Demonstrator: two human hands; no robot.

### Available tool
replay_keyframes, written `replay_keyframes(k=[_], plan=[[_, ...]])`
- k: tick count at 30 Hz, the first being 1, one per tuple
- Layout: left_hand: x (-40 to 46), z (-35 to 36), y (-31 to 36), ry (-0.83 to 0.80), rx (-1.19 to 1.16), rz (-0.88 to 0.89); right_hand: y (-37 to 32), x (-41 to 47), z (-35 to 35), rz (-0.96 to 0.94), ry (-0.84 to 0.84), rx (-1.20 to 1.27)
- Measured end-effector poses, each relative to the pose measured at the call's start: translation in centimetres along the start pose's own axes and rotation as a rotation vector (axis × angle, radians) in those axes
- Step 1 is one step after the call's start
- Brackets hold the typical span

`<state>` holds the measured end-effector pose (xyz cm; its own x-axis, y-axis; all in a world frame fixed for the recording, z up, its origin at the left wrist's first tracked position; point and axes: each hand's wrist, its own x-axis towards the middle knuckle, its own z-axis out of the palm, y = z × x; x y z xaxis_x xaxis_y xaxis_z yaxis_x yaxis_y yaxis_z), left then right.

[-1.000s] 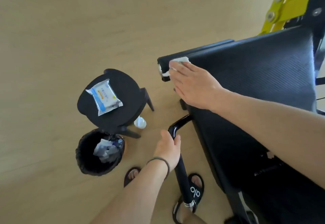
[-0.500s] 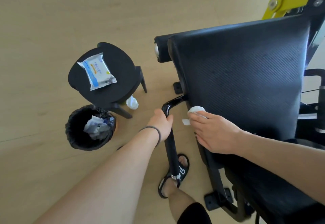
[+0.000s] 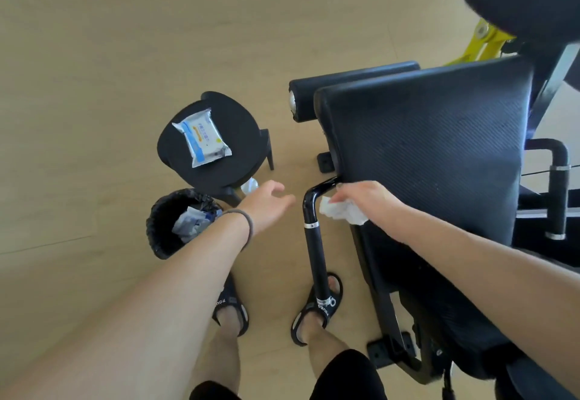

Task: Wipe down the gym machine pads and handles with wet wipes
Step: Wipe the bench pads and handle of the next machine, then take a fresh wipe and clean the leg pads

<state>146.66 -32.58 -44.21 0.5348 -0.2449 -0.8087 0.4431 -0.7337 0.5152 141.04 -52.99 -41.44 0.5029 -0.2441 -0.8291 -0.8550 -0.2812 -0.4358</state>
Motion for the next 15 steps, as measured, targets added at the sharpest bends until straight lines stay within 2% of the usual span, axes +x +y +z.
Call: replay_keyframes(k=[2, 4, 6, 8, 11, 15], plan=[[-1.1, -2.1, 1.8, -0.030, -0.160, 0.025, -3.8, -0.8, 0.4, -0.030, -0.019, 0.393], [-2.4, -4.3, 3.8, -0.102, -0.319, 0.026, -7.1, -2.4, 1.3, -0.117, -0.097, 0.632], [-3.8, -7.0, 5.8, -0.148, -0.417, 0.052, -9.9, -4.8, 2.8, -0.167, -0.171, 0.744], [-4.9, -9.6, 7.2, -0.108, -0.455, 0.103, -12.4, -7.0, 4.3, -0.178, -0.191, 0.813], [-6.8, -13.4, 8.7, 0.039, -0.330, 0.197, -15.0, -9.5, 6.0, -0.129, -0.177, 0.944], [-8.9, -16.3, 10.5, 0.111, -0.249, 0.228, -17.3, -12.3, 6.9, -0.094, -0.112, 0.974]])
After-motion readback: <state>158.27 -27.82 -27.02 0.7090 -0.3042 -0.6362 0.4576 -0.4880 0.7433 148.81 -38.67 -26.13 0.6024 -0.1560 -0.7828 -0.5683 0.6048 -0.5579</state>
